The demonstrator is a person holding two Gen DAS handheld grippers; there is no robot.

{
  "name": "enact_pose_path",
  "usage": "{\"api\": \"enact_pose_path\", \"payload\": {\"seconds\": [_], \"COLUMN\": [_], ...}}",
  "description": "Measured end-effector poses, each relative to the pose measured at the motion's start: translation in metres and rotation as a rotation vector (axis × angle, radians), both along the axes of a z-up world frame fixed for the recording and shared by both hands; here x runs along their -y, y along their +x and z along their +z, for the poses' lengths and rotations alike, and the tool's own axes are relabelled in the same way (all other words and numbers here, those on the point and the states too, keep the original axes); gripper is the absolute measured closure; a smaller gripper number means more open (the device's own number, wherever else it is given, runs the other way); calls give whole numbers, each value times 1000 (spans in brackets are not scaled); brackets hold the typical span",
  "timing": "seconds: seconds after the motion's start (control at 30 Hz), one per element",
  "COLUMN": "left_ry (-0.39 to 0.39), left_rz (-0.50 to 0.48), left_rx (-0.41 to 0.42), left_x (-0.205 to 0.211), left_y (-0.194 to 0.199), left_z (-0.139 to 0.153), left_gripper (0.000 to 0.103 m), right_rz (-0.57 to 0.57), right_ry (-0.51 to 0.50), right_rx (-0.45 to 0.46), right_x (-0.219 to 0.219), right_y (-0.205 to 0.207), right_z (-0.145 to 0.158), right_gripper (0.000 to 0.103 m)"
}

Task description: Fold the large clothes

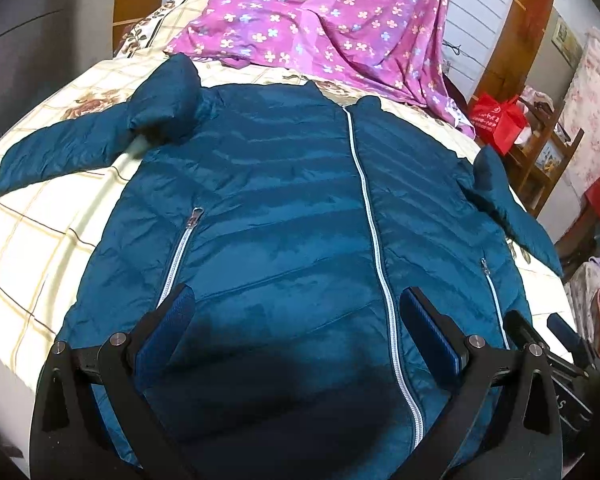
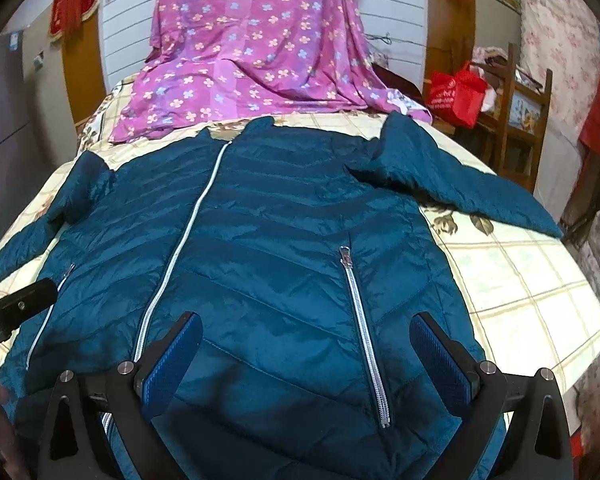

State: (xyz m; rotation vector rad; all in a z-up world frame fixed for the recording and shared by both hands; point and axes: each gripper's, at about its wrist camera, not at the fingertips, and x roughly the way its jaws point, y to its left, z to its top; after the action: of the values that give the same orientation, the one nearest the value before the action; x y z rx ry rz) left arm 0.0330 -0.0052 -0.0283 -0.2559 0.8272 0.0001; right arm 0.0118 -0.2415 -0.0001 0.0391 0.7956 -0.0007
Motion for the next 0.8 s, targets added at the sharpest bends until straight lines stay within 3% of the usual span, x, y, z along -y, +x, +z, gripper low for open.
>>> {"api": "enact_pose_path", "payload": {"seconds": [0.37,0.8], "left_ry": [41,-40], "left_rz": [-15,18], "left_rx": [1,-47], "left_x": [9,-6], "left_y": [1,5], "left_z": [1,-6], "left_gripper": [0,0], "right_rz": [-22,-34], "right_ry": [21,43], "right_rx": [-15,-18], "right_x": [7,12], "right_y": [-1,-1], "right_z": [1,0], "right_gripper": [0,0]}}
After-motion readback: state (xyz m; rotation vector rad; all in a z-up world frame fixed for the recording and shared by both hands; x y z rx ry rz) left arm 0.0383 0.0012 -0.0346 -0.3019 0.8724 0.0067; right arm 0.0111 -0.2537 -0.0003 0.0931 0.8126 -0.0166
